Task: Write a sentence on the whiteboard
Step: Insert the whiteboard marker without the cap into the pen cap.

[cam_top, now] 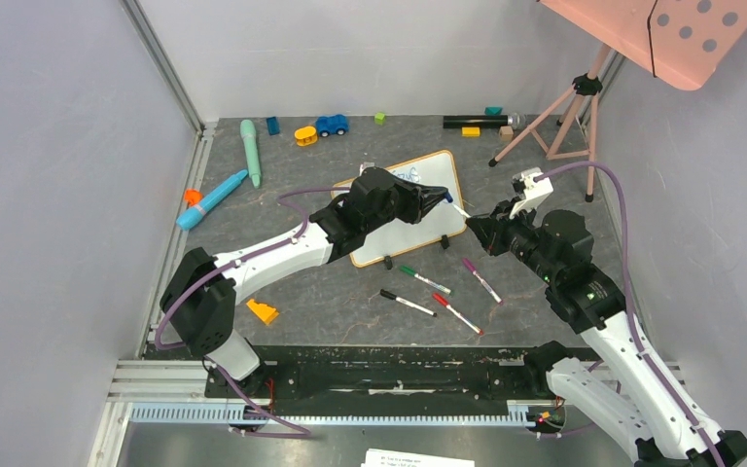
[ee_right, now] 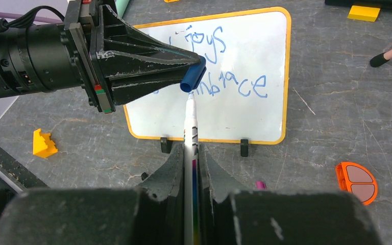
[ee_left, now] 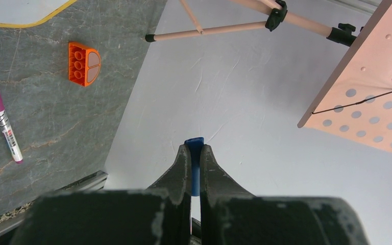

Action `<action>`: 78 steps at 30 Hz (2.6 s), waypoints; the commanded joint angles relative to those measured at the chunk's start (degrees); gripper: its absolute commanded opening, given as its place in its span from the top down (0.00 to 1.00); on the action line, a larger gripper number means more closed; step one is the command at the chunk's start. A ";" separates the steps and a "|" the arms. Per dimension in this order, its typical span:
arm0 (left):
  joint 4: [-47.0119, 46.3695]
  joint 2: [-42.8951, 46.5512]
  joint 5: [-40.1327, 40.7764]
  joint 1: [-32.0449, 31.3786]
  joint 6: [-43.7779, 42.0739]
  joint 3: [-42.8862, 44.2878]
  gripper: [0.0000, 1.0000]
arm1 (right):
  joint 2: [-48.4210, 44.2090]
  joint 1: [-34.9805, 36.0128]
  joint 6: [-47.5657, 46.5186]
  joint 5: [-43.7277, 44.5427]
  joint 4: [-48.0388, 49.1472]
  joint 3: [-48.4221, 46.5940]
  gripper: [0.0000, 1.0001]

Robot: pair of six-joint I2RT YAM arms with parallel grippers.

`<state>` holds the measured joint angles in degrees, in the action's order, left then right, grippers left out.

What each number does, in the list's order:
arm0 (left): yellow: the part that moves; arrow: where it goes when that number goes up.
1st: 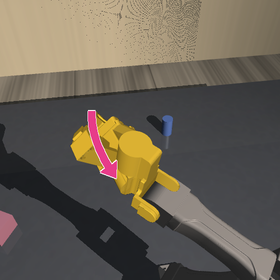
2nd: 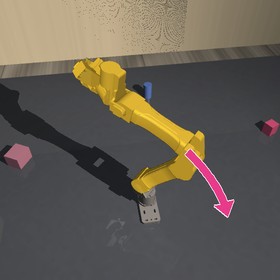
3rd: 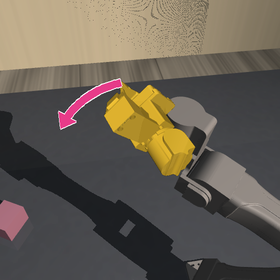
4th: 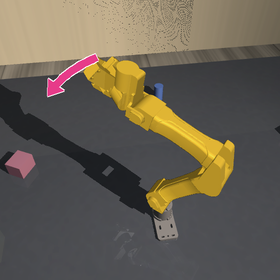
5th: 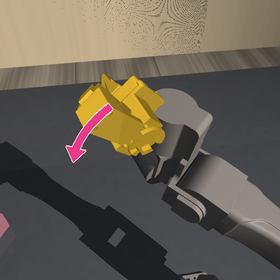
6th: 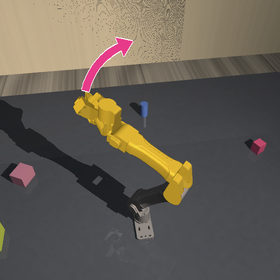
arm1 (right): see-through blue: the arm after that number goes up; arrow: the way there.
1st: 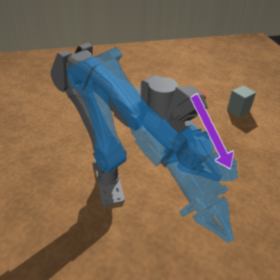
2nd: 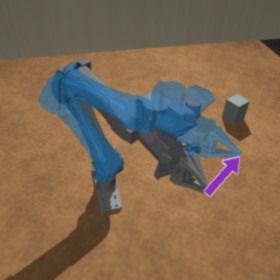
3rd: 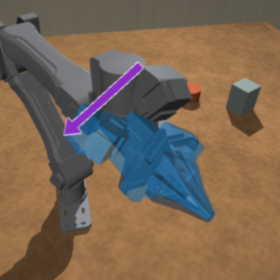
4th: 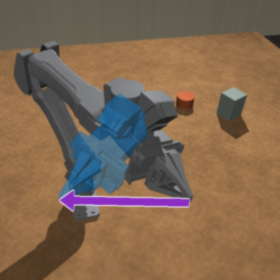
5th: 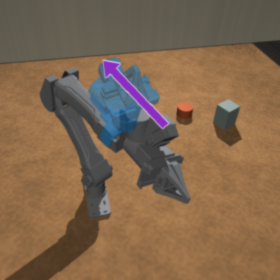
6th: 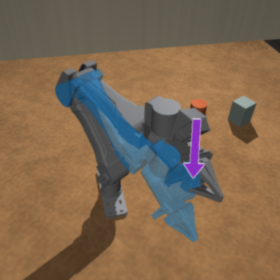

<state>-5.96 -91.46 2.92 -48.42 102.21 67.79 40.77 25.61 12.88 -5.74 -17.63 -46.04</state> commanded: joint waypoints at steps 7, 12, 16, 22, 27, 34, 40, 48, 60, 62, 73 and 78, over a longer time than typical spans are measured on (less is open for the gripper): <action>-0.20 -0.03 0.77 -0.35 -2.80 1.11 0.98 | -0.03 -0.01 -0.10 -0.27 2.31 -0.89 1.00; -0.11 -0.55 0.81 -0.31 -3.80 1.73 0.98 | 0.16 -0.03 -0.11 -0.48 2.53 -0.89 1.00; -0.02 -0.86 0.61 -0.35 -4.22 2.04 0.98 | 0.16 -0.02 -0.13 -0.46 2.59 -0.81 1.00; 0.24 -1.25 0.60 -0.36 -5.73 2.35 0.98 | 0.24 -0.05 -0.07 -0.49 2.74 -0.73 1.00; 0.24 -1.28 0.35 -0.53 -5.64 2.52 0.98 | 0.28 -0.03 -0.03 -0.42 2.94 -0.46 1.00; -0.17 -1.02 -0.38 -0.86 -4.78 2.63 0.98 | 0.57 -0.02 -0.20 -0.27 3.24 -0.19 1.00; -1.43 -0.37 -1.25 -0.93 -3.17 1.91 0.98 | 0.49 -0.03 -0.19 -0.03 3.69 0.36 1.00; -2.01 0.31 -0.84 -3.00 -1.69 1.95 0.98 | 2.44 -0.01 -0.05 3.13 7.29 1.37 1.00; -5.03 0.58 -0.80 -6.16 -1.36 2.61 0.98 | 9.37 0.76 -0.88 11.91 19.20 1.98 1.00; -5.03 0.69 -1.75 -6.71 -1.88 3.00 0.98 | 10.07 0.76 -1.17 11.28 20.94 2.29 1.00; 1.10 2.19 -9.60 -9.83 -5.81 5.95 0.98 | 15.01 0.76 0.89 8.22 14.69 -1.95 1.00; 1.40 3.56 -10.23 -11.58 -5.20 4.11 0.98 | 16.19 0.76 2.89 6.12 14.26 -2.48 1.00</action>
<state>-2.48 -92.64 11.73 -50.74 100.66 69.65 52.97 26.83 14.20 -1.13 -7.51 -46.61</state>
